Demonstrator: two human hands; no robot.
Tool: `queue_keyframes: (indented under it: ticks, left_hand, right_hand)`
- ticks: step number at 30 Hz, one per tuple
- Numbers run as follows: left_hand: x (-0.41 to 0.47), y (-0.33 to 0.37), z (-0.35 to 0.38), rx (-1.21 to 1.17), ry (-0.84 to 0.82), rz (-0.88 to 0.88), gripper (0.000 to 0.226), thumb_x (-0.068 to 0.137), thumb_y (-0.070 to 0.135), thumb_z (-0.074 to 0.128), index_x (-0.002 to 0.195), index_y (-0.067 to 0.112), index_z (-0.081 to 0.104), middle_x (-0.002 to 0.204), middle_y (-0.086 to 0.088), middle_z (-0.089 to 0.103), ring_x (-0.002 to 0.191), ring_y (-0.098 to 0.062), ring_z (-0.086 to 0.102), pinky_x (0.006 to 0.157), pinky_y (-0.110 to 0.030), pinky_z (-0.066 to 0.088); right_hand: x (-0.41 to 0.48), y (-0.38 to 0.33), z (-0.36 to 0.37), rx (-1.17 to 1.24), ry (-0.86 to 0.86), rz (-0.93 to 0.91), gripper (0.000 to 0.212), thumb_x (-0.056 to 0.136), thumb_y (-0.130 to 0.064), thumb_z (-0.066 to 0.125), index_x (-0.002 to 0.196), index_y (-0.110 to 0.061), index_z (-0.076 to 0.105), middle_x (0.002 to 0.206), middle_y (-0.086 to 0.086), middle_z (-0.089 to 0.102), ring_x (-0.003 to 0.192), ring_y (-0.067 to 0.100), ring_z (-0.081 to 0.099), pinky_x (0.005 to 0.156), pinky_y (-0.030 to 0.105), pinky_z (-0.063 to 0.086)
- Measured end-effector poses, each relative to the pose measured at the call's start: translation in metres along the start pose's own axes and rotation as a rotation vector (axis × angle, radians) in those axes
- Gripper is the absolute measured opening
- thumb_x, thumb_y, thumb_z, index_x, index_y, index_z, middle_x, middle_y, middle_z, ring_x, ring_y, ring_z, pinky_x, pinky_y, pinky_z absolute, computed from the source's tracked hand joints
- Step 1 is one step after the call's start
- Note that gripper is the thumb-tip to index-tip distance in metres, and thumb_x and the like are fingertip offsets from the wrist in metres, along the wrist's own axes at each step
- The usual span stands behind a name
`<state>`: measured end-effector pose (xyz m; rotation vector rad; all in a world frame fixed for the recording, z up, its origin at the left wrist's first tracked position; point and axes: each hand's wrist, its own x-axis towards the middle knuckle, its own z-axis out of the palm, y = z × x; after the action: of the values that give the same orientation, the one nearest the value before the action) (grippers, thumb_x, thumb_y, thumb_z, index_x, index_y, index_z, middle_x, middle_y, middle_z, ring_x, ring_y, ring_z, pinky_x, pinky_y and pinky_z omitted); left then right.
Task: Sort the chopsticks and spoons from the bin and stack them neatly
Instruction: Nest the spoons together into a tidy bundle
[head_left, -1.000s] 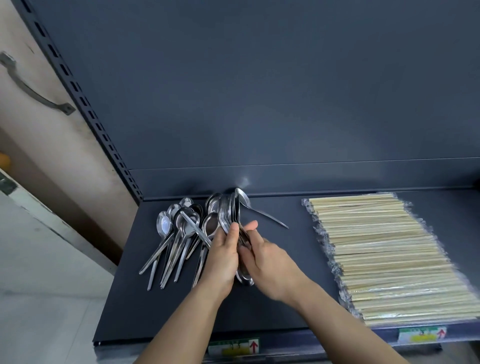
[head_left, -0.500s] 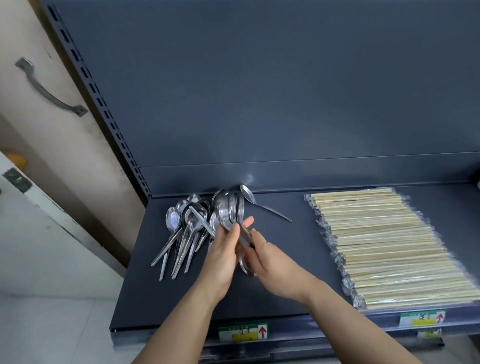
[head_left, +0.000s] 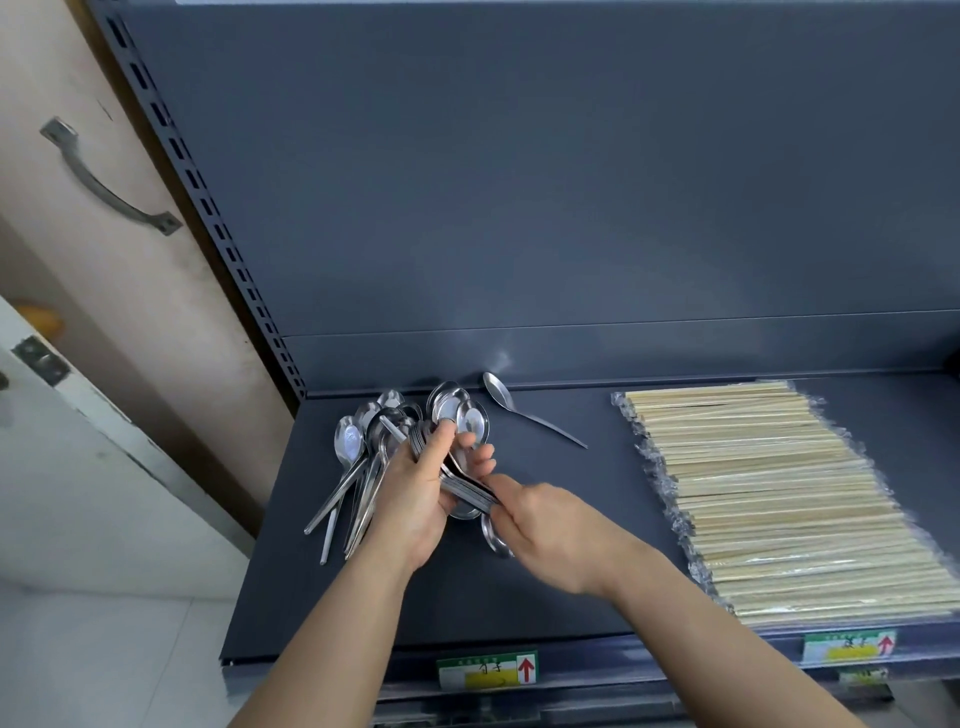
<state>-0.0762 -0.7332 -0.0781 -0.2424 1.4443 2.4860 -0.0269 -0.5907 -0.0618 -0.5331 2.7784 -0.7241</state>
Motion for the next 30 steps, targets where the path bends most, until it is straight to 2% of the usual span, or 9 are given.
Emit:
queue_keyframes:
  ticks: [4, 8, 11, 15, 20, 22, 24, 27, 30]
  left_hand:
    - [0.004, -0.005, -0.005, 0.017, 0.011, 0.003, 0.018, 0.089, 0.022, 0.061, 0.097, 0.006, 0.057, 0.075, 0.0, 0.068, 0.073, -0.016, 0.067, 0.07, -0.029, 0.058]
    - [0.01, -0.005, -0.017, -0.091, 0.09, -0.029, 0.011, 0.096, 0.019, 0.054, 0.094, 0.008, 0.056, 0.084, -0.005, 0.062, 0.077, -0.02, 0.064, 0.075, -0.037, 0.058]
    - [0.012, -0.006, -0.029, -0.106, 0.109, -0.056, 0.015, 0.095, 0.02, 0.055, 0.099, 0.006, 0.055, 0.091, -0.008, 0.057, 0.08, -0.023, 0.062, 0.07, -0.038, 0.058]
    - [0.013, -0.005, -0.038, -0.09, 0.142, -0.041, 0.019, 0.092, 0.022, 0.057, 0.097, 0.004, 0.056, 0.087, -0.007, 0.057, 0.081, -0.023, 0.06, 0.069, -0.037, 0.056]
    - [0.009, -0.005, -0.043, -0.128, 0.156, -0.019, 0.016, 0.095, 0.02, 0.055, 0.104, 0.006, 0.055, 0.083, -0.006, 0.057, 0.079, -0.022, 0.057, 0.067, -0.036, 0.055]
    - [0.006, -0.005, -0.045, -0.1, 0.147, -0.022, 0.015, 0.095, 0.021, 0.056, 0.099, 0.006, 0.057, 0.083, -0.006, 0.056, 0.078, -0.023, 0.056, 0.066, -0.036, 0.055]
    - [0.002, -0.005, -0.045, -0.073, 0.151, -0.02, 0.015, 0.095, 0.021, 0.056, 0.095, 0.006, 0.058, 0.082, -0.005, 0.059, 0.077, -0.023, 0.058, 0.065, -0.035, 0.056]
    - [-0.004, -0.006, -0.045, -0.03, 0.136, 0.002, 0.023, 0.089, 0.024, 0.058, 0.099, 0.004, 0.059, 0.075, -0.001, 0.063, 0.07, -0.018, 0.062, 0.065, -0.032, 0.057]
    - [-0.008, -0.008, -0.047, -0.026, 0.153, 0.0, 0.027, 0.093, 0.022, 0.057, 0.112, 0.003, 0.058, 0.079, -0.001, 0.062, 0.074, -0.019, 0.061, 0.061, -0.031, 0.057]
  right_hand:
    - [0.007, 0.006, -0.007, 0.159, -0.019, 0.039, 0.025, 0.094, -0.028, 0.029, 0.097, -0.016, 0.052, 0.08, 0.007, 0.062, 0.078, 0.028, 0.056, 0.077, 0.04, 0.048]
    - [0.039, 0.048, -0.018, 0.186, 0.24, 0.214, 0.033, 0.096, -0.021, 0.037, 0.116, -0.012, 0.062, 0.117, 0.008, 0.061, 0.112, 0.025, 0.054, 0.098, 0.034, 0.043]
    - [0.066, 0.075, -0.017, 0.052, 0.302, 0.318, 0.023, 0.098, -0.021, 0.04, 0.105, -0.01, 0.059, 0.112, 0.011, 0.057, 0.114, 0.034, 0.048, 0.09, 0.035, 0.041]
    - [0.087, 0.09, -0.009, -0.293, 0.139, 0.455, 0.03, 0.096, -0.019, 0.046, 0.124, -0.008, 0.047, 0.127, 0.012, 0.05, 0.117, 0.032, 0.044, 0.095, 0.037, 0.039]
    - [0.086, 0.086, -0.002, -0.39, 0.07, 0.496, 0.031, 0.091, -0.001, 0.039, 0.122, -0.003, 0.041, 0.127, 0.016, 0.05, 0.115, 0.032, 0.052, 0.093, 0.034, 0.042]
    - [0.078, 0.08, -0.004, -0.268, 0.063, 0.505, 0.024, 0.091, 0.0, 0.039, 0.115, -0.004, 0.04, 0.12, 0.016, 0.05, 0.104, 0.034, 0.057, 0.081, 0.035, 0.042]
    - [0.066, 0.072, -0.005, -0.008, 0.134, 0.482, 0.003, 0.094, -0.006, 0.038, 0.096, -0.008, 0.038, 0.097, 0.014, 0.055, 0.081, 0.034, 0.054, 0.067, 0.034, 0.037]
    - [0.051, 0.054, 0.008, 0.312, 0.16, 0.446, 0.023, 0.091, -0.02, 0.051, 0.072, -0.013, 0.04, 0.063, 0.002, 0.049, 0.059, 0.024, 0.046, 0.053, 0.031, 0.035]
    - [0.045, 0.039, 0.021, 0.468, 0.069, 0.511, 0.037, 0.076, -0.035, 0.073, 0.06, -0.014, 0.047, 0.053, -0.002, 0.047, 0.047, 0.012, 0.041, 0.044, 0.022, 0.033]
